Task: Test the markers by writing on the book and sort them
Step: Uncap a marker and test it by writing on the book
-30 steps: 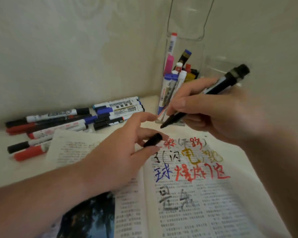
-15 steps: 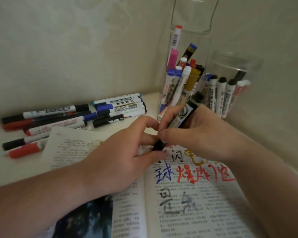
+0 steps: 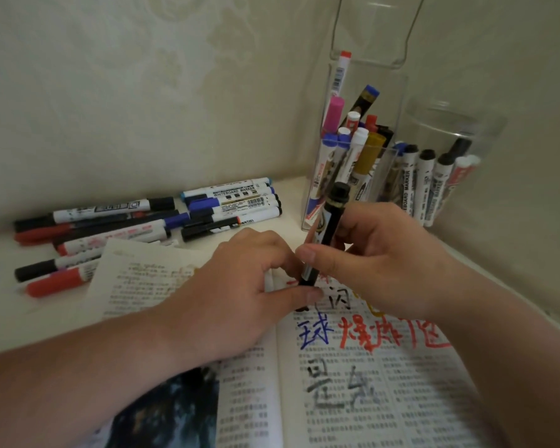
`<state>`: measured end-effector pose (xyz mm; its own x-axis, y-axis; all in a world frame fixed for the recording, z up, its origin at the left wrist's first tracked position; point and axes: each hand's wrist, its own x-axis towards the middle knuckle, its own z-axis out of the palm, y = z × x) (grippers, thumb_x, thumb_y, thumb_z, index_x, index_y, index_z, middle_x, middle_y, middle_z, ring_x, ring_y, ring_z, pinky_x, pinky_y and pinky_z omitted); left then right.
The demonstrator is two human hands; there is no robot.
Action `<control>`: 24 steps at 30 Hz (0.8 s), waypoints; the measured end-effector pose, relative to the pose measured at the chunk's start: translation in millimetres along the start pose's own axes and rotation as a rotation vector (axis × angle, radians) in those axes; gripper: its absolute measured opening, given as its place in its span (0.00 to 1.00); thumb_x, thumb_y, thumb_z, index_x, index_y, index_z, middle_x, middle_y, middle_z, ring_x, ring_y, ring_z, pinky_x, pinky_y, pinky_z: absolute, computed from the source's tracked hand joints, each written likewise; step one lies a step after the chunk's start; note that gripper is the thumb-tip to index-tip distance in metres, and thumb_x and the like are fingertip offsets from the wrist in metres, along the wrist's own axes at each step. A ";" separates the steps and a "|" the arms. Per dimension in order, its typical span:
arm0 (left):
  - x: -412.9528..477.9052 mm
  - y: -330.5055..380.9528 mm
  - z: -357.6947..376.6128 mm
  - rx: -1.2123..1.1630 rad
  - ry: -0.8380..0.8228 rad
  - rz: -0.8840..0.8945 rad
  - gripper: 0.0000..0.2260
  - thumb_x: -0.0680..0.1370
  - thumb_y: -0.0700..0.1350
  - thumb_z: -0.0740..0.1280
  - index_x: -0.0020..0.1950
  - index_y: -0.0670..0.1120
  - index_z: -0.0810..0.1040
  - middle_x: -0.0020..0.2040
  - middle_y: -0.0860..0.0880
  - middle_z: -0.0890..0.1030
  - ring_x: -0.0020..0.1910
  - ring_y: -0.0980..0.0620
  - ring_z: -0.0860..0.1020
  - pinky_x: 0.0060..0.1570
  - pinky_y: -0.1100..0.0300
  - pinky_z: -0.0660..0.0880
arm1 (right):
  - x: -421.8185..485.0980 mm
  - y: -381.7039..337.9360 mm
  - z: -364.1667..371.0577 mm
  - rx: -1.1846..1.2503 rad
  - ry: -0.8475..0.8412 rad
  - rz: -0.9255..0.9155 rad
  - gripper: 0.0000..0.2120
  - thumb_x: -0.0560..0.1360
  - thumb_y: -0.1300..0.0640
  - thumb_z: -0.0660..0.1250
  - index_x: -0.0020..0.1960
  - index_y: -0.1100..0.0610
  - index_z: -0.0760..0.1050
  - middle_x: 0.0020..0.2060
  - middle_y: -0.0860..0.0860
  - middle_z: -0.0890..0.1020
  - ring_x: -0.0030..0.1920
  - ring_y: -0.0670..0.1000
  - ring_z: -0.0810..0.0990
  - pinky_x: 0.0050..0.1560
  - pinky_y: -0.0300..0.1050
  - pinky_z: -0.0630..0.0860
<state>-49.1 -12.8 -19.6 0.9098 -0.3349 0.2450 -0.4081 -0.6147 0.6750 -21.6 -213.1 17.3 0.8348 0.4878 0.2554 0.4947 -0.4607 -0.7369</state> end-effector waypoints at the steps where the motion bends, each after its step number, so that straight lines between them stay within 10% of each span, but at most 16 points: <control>1: -0.3 -1.0 0.4 0.002 0.007 0.006 0.19 0.68 0.72 0.64 0.49 0.60 0.80 0.52 0.64 0.75 0.56 0.62 0.72 0.55 0.59 0.71 | -0.3 -0.8 0.0 -0.010 -0.013 0.009 0.17 0.74 0.43 0.70 0.49 0.56 0.83 0.42 0.56 0.85 0.44 0.59 0.84 0.45 0.62 0.81; 14: 0.5 -4.6 3.8 0.033 0.032 0.052 0.17 0.71 0.71 0.58 0.50 0.64 0.78 0.50 0.64 0.75 0.56 0.61 0.72 0.56 0.55 0.71 | -2.9 -3.9 13.1 -0.218 0.197 0.010 0.14 0.74 0.44 0.74 0.36 0.47 0.73 0.30 0.42 0.77 0.29 0.43 0.73 0.30 0.38 0.69; 20: 0.5 1.7 5.3 0.088 0.156 0.133 0.10 0.77 0.65 0.56 0.47 0.65 0.74 0.45 0.63 0.76 0.50 0.60 0.73 0.51 0.57 0.70 | -2.7 -7.0 21.7 -0.009 0.525 -0.158 0.32 0.73 0.48 0.76 0.71 0.37 0.64 0.40 0.43 0.80 0.36 0.48 0.81 0.37 0.39 0.79; 24: 0.4 1.0 4.8 0.118 0.170 0.141 0.14 0.76 0.68 0.57 0.46 0.63 0.76 0.43 0.63 0.76 0.49 0.60 0.73 0.49 0.60 0.69 | -4.4 -7.4 24.4 -0.051 0.565 -0.316 0.23 0.76 0.51 0.72 0.69 0.44 0.70 0.42 0.41 0.79 0.38 0.47 0.81 0.38 0.43 0.80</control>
<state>-49.5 -17.0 -22.1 0.8388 -0.3042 0.4515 -0.5287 -0.6526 0.5427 -34.8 -193.7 6.4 0.6389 0.1466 0.7552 0.7364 -0.4005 -0.5452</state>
